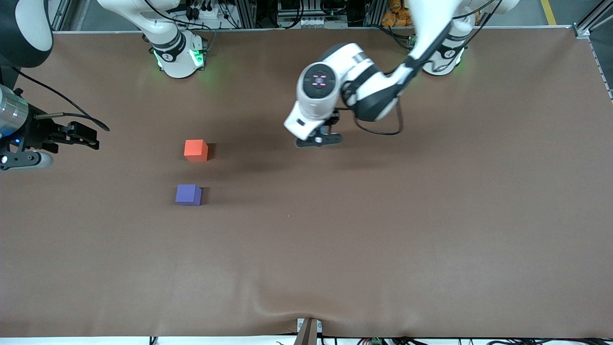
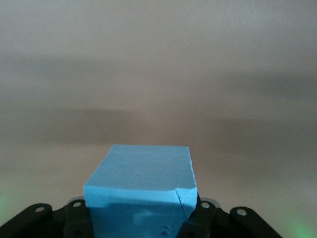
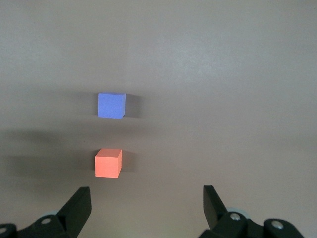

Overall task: Place blue block between orange and purple blocks
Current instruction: 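Carry the light-blue block with the left gripper to the table middle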

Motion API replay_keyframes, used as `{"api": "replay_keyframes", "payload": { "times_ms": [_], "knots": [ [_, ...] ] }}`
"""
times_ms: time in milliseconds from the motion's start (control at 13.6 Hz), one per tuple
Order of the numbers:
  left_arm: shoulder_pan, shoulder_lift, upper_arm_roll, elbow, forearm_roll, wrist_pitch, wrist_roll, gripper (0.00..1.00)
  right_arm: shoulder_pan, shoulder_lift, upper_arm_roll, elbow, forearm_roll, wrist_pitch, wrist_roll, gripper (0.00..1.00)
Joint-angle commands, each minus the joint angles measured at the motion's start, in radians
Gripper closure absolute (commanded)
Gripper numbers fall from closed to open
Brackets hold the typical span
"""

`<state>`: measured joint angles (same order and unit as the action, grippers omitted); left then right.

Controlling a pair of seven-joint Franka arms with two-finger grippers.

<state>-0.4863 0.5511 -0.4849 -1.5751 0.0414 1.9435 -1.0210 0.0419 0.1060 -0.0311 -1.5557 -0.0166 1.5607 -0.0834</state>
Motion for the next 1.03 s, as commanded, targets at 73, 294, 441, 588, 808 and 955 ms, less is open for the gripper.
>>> {"api": "replay_keyframes", "payload": {
  "times_ms": [73,294,441,588,808,955],
  "knots": [
    [-0.081,0.111,0.015,0.046,0.083,0.066,-0.056,0.68,0.010,0.026,-0.003,0.022,0.011,-0.005,-0.007,0.00],
    [-0.185,0.186,0.080,0.073,0.149,0.127,-0.116,0.68,0.013,0.026,-0.003,0.022,0.052,-0.011,-0.003,0.00],
    [-0.254,0.220,0.146,0.087,0.149,0.137,-0.116,0.68,0.010,0.026,-0.003,0.008,0.099,-0.014,0.004,0.00],
    [-0.299,0.240,0.184,0.087,0.150,0.172,-0.113,0.67,0.013,0.026,-0.003,0.005,0.124,-0.014,0.028,0.00],
    [-0.305,0.247,0.189,0.087,0.152,0.181,-0.113,0.52,0.032,0.026,-0.003,-0.007,0.124,-0.016,0.063,0.00],
    [-0.305,0.250,0.189,0.087,0.152,0.181,-0.114,0.16,0.036,0.026,-0.003,-0.009,0.124,-0.016,0.065,0.00]
  ]
}}
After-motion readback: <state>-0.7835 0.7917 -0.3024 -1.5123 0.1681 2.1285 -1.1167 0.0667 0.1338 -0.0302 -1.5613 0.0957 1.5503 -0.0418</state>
